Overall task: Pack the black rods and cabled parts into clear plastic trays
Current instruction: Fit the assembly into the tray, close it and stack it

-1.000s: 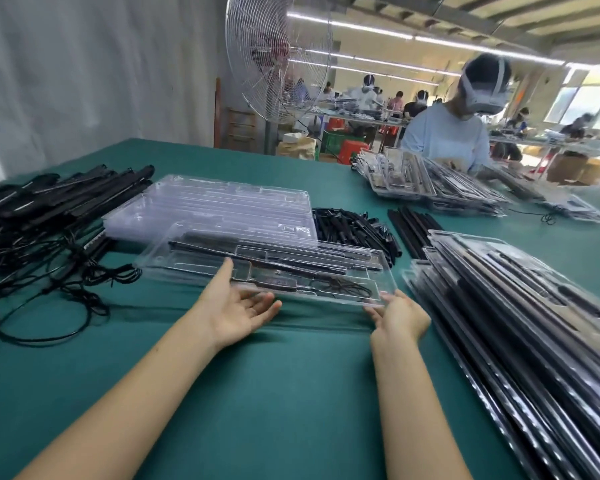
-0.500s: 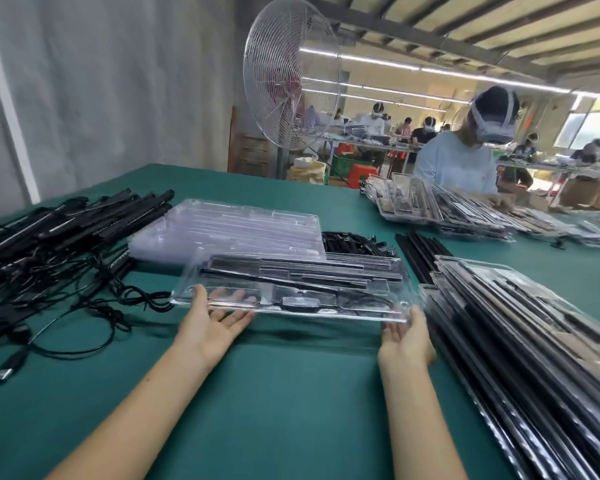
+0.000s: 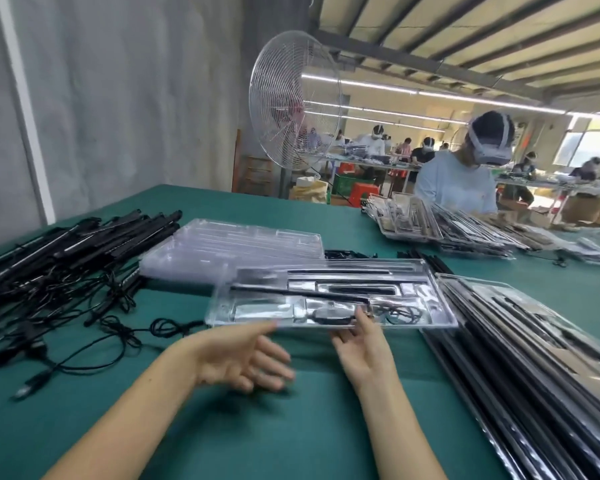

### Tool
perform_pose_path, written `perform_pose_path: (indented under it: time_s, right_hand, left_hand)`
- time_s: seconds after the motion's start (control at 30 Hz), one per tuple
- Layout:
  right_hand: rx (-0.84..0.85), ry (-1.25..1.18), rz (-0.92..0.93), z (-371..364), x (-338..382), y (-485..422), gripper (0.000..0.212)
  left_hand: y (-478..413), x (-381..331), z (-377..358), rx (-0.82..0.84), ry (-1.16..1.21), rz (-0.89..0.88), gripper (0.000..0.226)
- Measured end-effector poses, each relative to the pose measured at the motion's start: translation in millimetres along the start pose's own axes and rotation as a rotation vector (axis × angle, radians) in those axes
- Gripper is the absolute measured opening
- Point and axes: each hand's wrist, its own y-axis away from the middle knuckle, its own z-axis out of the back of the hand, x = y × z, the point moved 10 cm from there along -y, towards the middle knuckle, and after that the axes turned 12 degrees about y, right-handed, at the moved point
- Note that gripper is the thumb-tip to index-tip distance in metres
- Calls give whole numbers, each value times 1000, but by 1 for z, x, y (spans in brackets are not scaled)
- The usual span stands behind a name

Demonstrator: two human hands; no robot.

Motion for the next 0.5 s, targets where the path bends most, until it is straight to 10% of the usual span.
perform_pose_path:
  time_s: [0.13, 0.27, 0.37, 0.5]
  right_hand:
    - [-53, 154, 133, -5, 16, 4, 16]
    - [-59, 184, 223, -19, 30, 17, 16]
    - [-6, 165, 260, -26, 39, 23, 9]
    - [0, 183, 262, -22, 45, 23, 26]
  left_hand:
    - [32, -61, -13, 25, -498, -270, 38]
    - [55, -161, 2, -482, -984, -765, 76]
    - [24, -164, 24, -514, -1191, -514, 83]
    - [-3, -107, 36, -151, -741, -77, 93]
